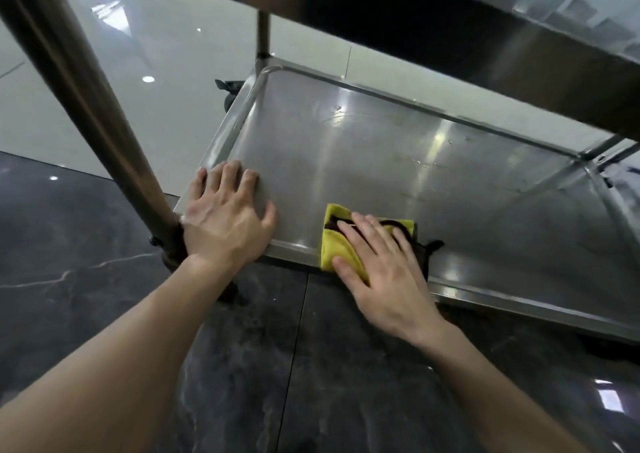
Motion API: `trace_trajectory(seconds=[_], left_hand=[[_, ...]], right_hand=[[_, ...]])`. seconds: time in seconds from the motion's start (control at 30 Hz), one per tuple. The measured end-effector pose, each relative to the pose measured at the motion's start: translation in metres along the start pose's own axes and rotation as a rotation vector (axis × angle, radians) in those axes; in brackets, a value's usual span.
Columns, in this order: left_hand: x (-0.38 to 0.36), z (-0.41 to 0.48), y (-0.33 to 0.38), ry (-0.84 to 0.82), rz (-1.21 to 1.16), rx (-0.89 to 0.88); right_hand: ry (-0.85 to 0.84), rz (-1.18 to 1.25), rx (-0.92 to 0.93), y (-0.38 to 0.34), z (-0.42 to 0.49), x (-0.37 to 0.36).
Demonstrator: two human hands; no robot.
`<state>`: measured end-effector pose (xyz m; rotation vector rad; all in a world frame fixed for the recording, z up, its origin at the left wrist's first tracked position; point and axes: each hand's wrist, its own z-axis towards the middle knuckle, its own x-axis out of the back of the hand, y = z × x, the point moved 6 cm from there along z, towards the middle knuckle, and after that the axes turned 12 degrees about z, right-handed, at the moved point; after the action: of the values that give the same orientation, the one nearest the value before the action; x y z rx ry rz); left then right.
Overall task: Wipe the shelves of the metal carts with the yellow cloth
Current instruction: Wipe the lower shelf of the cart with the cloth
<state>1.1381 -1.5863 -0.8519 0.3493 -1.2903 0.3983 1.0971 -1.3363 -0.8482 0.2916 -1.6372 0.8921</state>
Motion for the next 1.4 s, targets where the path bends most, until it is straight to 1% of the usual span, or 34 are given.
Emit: trace_trajectory(seconds=[0.07,0.13,0.2,0.27,0.3,0.37,0.43,0.5,0.53,0.6,0.67,0.77,0.83,0.9,0.97,1.07,1.13,1.23,1.3,1.4], left_hand=[[-0.001,-0.001,0.001,0.007,-0.004,0.0],[0.0,-0.001,0.001,0.019,-0.005,-0.003],[0.0,0.0,0.001,0.028,-0.018,-0.003],[-0.002,0.0,0.0,0.03,-0.018,-0.001],[-0.002,0.001,0.0,0.028,-0.012,-0.004],[-0.002,0.0,-0.001,0.025,-0.005,-0.008],[-0.001,0.002,0.002,0.007,0.007,-0.008],[-0.001,0.003,0.006,-0.05,0.031,-0.017],[-0.002,0.003,0.008,-0.08,0.031,-0.014],[0.0,0.0,0.013,-0.105,-0.001,-0.012],[0.01,-0.007,0.036,-0.12,-0.037,-0.073],[0.023,-0.019,0.094,-0.094,-0.071,-0.258],[0.018,-0.029,0.125,-0.09,-0.069,-0.347],[0.008,-0.038,0.136,-0.084,-0.019,-0.367],[0.002,-0.039,0.135,-0.062,0.016,-0.35],[0.005,-0.037,0.133,-0.037,0.035,-0.334],[0.008,-0.036,0.134,-0.056,0.038,-0.34],[0.011,-0.037,0.133,-0.102,0.045,-0.336],[0.012,-0.035,0.133,-0.107,0.031,-0.317],[0.015,-0.031,0.144,-0.093,0.017,-0.261]], right_hand=[[0.017,-0.009,-0.021,0.011,0.018,0.007],[0.06,-0.042,-0.066,0.035,0.079,0.019],[0.072,-0.036,-0.154,0.064,0.145,0.035],[0.079,-0.034,-0.219,0.083,0.178,0.044],[0.083,-0.028,-0.229,0.083,0.178,0.043],[0.066,-0.014,-0.175,0.067,0.142,0.035],[0.027,0.001,-0.118,0.049,0.078,0.026],[0.009,0.024,-0.101,0.04,0.014,0.02],[0.021,0.026,-0.117,0.039,-0.011,0.021],[0.071,0.026,-0.206,0.043,-0.043,0.024],[0.117,0.023,-0.297,0.05,-0.057,0.026],[0.159,0.038,-0.331,0.058,-0.048,0.024],[0.152,0.018,-0.338,0.078,-0.015,0.029],[0.125,0.006,-0.374,0.109,0.038,0.042],[0.089,0.029,-0.453,0.137,0.09,0.056],[0.003,0.016,-0.521,0.146,0.122,0.057],[-0.076,-0.014,-0.474,0.14,0.11,0.062],[-0.145,-0.09,-0.32,0.142,0.095,0.079],[-0.141,-0.104,-0.237,0.148,0.099,0.087],[-0.101,-0.022,-0.178,0.149,0.105,0.081]])
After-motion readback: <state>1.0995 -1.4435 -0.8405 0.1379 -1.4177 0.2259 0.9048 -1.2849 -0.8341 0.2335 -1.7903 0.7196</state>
